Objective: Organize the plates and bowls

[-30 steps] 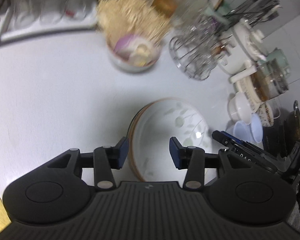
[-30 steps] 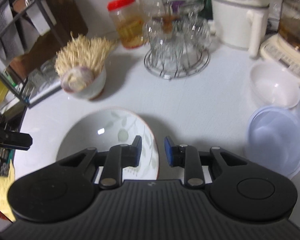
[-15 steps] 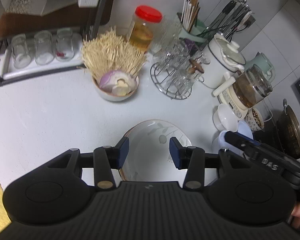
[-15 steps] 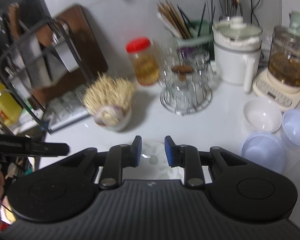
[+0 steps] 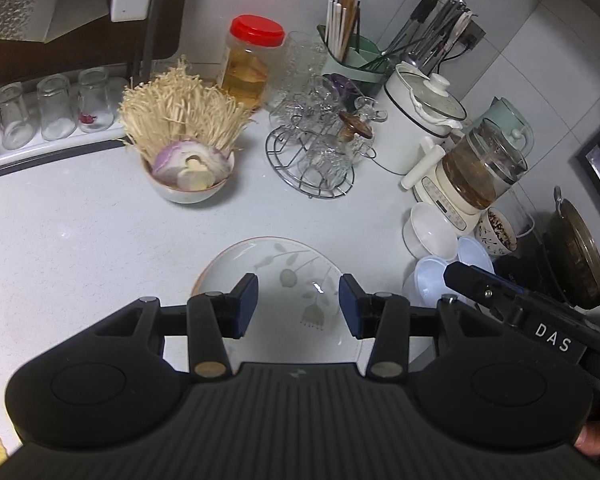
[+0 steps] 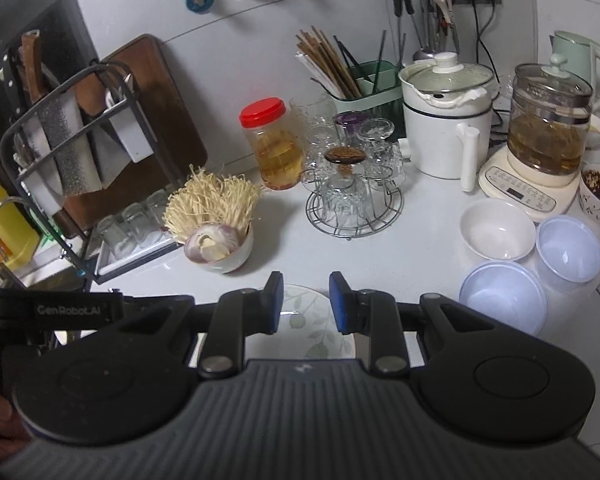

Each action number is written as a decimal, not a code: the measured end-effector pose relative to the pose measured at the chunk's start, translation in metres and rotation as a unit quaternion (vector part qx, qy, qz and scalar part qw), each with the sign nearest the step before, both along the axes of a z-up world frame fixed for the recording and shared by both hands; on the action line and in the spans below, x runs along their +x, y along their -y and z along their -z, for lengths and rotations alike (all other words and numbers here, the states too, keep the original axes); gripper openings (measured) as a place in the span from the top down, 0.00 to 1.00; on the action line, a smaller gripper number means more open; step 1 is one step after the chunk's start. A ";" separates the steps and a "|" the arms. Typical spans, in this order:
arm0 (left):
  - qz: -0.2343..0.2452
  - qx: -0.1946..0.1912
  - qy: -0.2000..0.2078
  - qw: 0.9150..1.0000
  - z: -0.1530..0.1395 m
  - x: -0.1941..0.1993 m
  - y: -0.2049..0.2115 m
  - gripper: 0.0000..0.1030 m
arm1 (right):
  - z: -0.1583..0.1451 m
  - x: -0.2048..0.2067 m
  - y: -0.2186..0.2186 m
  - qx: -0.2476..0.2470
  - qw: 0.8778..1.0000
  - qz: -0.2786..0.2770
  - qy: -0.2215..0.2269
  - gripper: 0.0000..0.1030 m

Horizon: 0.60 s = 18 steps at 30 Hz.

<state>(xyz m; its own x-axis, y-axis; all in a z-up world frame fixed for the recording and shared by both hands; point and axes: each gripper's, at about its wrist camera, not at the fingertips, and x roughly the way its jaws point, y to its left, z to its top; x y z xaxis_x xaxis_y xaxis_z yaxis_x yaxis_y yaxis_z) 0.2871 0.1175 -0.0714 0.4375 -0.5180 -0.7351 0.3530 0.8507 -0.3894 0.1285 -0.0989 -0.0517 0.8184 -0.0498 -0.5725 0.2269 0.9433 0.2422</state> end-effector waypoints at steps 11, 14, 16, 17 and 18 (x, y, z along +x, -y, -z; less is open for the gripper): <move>-0.020 -0.018 0.010 1.000 0.016 -0.015 0.082 0.51 | 0.026 -0.023 0.083 0.010 1.000 0.011 -0.019 0.71; -0.017 -0.027 0.002 0.999 0.024 -0.022 0.109 0.51 | 0.037 -0.027 0.113 0.026 0.999 0.016 -0.028 0.71; -0.013 -0.028 -0.005 1.000 0.029 -0.025 0.127 0.51 | 0.045 -0.028 0.130 0.038 0.999 0.014 -0.036 0.71; -0.012 -0.025 -0.004 1.000 0.031 -0.026 0.135 0.51 | 0.048 -0.028 0.138 0.044 0.998 0.015 -0.039 0.71; -0.013 -0.020 -0.006 1.000 0.034 -0.026 0.144 0.51 | 0.050 -0.029 0.145 0.050 0.998 0.014 -0.038 0.71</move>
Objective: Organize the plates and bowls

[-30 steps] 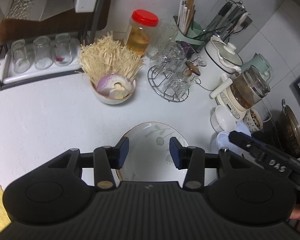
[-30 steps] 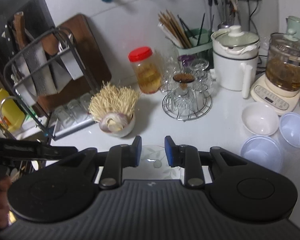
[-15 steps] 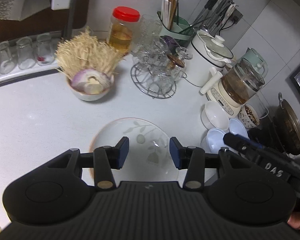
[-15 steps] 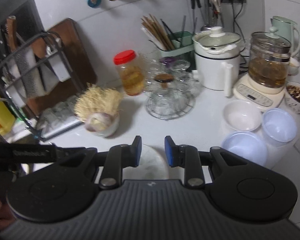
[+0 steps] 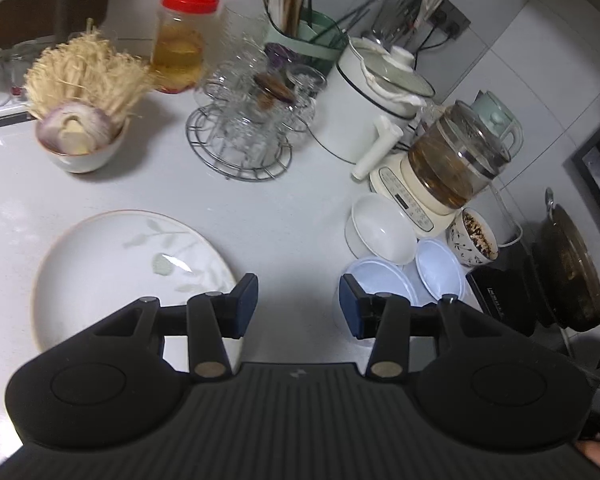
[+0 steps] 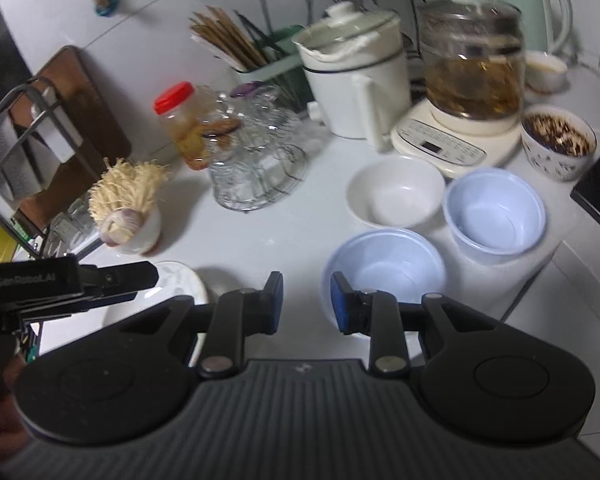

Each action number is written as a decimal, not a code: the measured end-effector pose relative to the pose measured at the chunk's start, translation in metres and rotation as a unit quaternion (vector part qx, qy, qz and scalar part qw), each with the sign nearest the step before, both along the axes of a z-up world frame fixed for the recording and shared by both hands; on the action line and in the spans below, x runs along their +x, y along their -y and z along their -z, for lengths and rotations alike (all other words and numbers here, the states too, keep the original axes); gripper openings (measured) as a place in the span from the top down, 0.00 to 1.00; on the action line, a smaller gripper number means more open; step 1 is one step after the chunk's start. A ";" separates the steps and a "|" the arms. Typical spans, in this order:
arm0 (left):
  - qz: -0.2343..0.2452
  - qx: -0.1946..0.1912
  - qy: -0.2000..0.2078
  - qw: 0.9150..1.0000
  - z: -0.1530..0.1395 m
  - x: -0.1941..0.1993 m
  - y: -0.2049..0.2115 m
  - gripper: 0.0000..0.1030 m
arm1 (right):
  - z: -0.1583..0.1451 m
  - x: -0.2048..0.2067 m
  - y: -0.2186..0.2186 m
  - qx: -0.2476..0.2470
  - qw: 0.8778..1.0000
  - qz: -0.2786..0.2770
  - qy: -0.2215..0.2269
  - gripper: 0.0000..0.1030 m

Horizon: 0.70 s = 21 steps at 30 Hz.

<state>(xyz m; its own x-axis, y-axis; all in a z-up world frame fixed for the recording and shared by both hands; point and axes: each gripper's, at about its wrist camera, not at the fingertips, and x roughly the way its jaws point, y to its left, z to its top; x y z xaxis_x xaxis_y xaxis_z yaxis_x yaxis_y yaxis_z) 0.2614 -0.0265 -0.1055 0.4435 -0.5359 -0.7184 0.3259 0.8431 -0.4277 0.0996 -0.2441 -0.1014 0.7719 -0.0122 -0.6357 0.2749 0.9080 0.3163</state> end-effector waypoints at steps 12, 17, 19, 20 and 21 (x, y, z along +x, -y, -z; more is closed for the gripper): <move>0.028 0.028 -0.052 0.998 0.045 0.019 0.086 0.50 | 0.033 0.003 0.055 0.009 1.000 0.016 -0.003 0.52; 0.038 0.038 -0.062 0.997 0.060 0.029 0.115 0.50 | 0.055 0.010 0.072 0.001 0.999 0.024 -0.023 0.53; 0.035 0.057 -0.053 0.996 0.064 0.030 0.124 0.51 | 0.062 0.013 0.078 0.006 0.999 0.030 -0.029 0.53; 0.032 0.069 -0.050 0.996 0.066 0.030 0.128 0.51 | 0.064 0.014 0.082 0.011 0.999 0.035 -0.031 0.53; 0.034 0.072 -0.052 0.995 0.069 0.031 0.130 0.51 | 0.066 0.015 0.085 0.015 0.999 0.039 -0.031 0.53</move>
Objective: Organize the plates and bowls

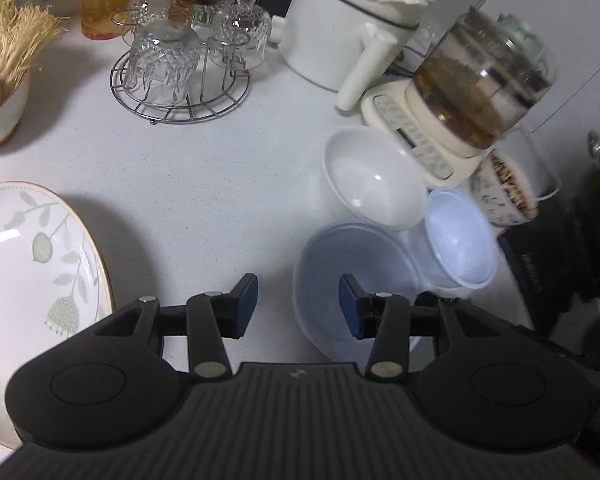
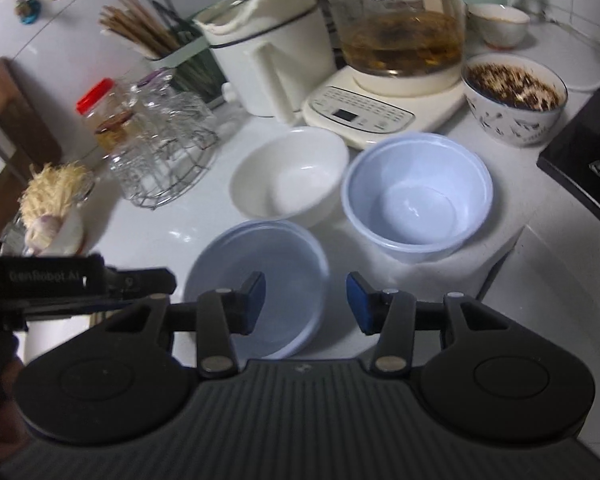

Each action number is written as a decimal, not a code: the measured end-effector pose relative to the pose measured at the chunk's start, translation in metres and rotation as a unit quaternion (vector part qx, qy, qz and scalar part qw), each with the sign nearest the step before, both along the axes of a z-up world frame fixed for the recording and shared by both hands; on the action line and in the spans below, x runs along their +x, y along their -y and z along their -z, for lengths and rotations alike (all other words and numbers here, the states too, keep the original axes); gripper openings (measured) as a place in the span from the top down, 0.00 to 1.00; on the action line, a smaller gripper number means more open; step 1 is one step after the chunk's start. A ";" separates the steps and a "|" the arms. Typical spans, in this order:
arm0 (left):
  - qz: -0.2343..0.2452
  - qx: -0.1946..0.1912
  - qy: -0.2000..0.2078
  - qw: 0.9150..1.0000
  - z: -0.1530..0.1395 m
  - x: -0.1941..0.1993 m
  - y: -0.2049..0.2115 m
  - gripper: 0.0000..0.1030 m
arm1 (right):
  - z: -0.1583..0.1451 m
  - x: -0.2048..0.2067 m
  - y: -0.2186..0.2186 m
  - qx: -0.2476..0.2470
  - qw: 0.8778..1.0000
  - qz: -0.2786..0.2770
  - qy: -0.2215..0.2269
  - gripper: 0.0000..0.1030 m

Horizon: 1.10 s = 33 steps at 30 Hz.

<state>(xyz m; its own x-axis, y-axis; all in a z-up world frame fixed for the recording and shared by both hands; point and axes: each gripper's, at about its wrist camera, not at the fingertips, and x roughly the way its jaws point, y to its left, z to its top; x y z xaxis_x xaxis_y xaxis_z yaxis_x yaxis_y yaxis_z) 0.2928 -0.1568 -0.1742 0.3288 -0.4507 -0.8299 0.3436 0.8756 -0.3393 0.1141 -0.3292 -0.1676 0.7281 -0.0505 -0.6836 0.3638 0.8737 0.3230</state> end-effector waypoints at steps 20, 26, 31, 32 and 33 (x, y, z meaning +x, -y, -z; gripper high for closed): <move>0.027 0.004 -0.060 0.998 0.037 0.019 0.013 0.90 | 0.027 0.021 0.012 0.036 0.998 -0.030 -0.033 0.85; 0.041 0.000 -0.066 0.997 0.021 0.026 0.001 0.90 | 0.016 0.022 0.006 0.043 0.997 -0.042 -0.042 0.86; 0.032 -0.003 -0.056 0.998 0.007 0.028 -0.020 0.90 | 0.002 0.025 -0.010 0.042 0.996 -0.062 -0.037 0.86; 0.028 -0.003 -0.054 0.998 0.005 0.029 -0.026 0.90 | 0.001 0.027 -0.014 0.040 0.996 -0.067 -0.037 0.86; 0.024 -0.002 -0.051 0.998 0.003 0.030 -0.032 0.90 | -0.001 0.030 -0.018 0.040 0.996 -0.073 -0.036 0.85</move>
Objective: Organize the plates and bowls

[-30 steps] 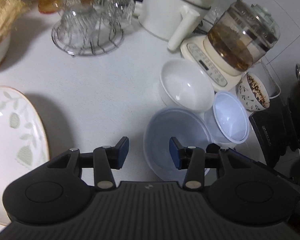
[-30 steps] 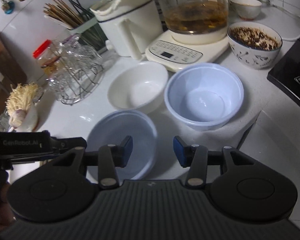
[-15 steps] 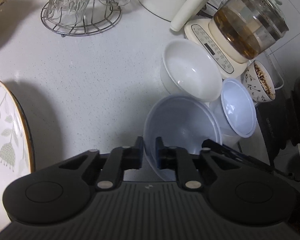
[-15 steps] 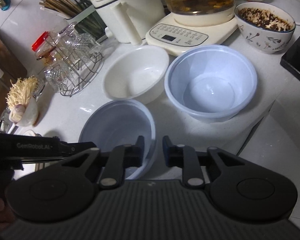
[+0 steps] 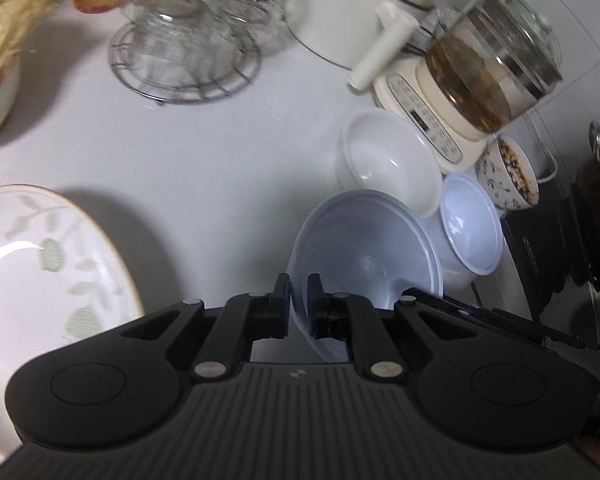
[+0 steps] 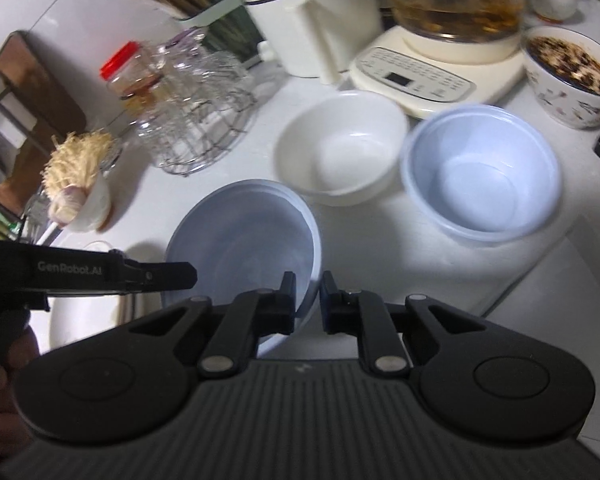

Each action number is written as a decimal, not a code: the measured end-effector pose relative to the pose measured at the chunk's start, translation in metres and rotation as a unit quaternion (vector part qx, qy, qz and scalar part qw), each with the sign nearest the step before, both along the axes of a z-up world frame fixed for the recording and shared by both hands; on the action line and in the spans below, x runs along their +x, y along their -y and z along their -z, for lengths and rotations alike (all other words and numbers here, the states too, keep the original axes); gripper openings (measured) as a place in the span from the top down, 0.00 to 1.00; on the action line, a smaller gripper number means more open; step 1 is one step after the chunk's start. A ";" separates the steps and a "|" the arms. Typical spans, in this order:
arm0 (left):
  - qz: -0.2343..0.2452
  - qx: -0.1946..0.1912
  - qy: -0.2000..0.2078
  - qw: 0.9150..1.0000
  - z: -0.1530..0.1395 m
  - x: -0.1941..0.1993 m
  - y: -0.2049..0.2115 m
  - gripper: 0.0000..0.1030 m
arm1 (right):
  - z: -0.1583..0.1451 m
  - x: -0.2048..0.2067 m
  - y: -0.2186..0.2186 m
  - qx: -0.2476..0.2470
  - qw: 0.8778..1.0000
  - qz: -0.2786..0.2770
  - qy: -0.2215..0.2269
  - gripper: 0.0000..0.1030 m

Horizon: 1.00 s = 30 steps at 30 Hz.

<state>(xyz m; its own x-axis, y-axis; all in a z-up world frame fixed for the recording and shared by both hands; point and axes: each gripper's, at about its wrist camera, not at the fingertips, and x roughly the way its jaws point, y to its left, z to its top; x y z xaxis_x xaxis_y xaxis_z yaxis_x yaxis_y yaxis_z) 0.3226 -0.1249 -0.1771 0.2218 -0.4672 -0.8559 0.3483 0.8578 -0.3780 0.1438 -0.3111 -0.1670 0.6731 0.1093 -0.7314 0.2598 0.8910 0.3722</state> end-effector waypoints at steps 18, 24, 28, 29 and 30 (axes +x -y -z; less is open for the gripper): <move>-0.033 0.047 0.020 0.998 0.020 0.027 -0.034 0.90 | 0.024 0.055 -0.040 0.007 0.998 -0.058 -0.024 0.84; -0.011 0.076 0.036 0.996 0.018 0.027 -0.026 0.88 | 0.024 0.055 -0.039 0.015 0.998 -0.049 -0.021 0.84; -0.008 0.078 0.043 0.996 0.013 0.027 -0.028 0.77 | 0.018 0.054 -0.039 0.014 0.999 -0.044 -0.014 0.83; -0.009 0.079 0.049 0.996 0.010 0.027 -0.028 0.75 | 0.016 0.054 -0.039 0.014 0.999 -0.042 -0.012 0.80; -0.010 0.079 0.056 0.995 0.006 0.027 -0.029 0.70 | 0.013 0.053 -0.038 0.010 0.999 -0.037 -0.010 0.64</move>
<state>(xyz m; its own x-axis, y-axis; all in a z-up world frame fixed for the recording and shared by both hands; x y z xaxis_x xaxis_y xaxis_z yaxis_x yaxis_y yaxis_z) 0.3491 -0.0955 -0.1831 0.3274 -0.3241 -0.8876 0.3632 0.9103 -0.1984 0.1969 -0.2732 -0.1801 0.6481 0.1741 -0.7414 0.2001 0.9004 0.3863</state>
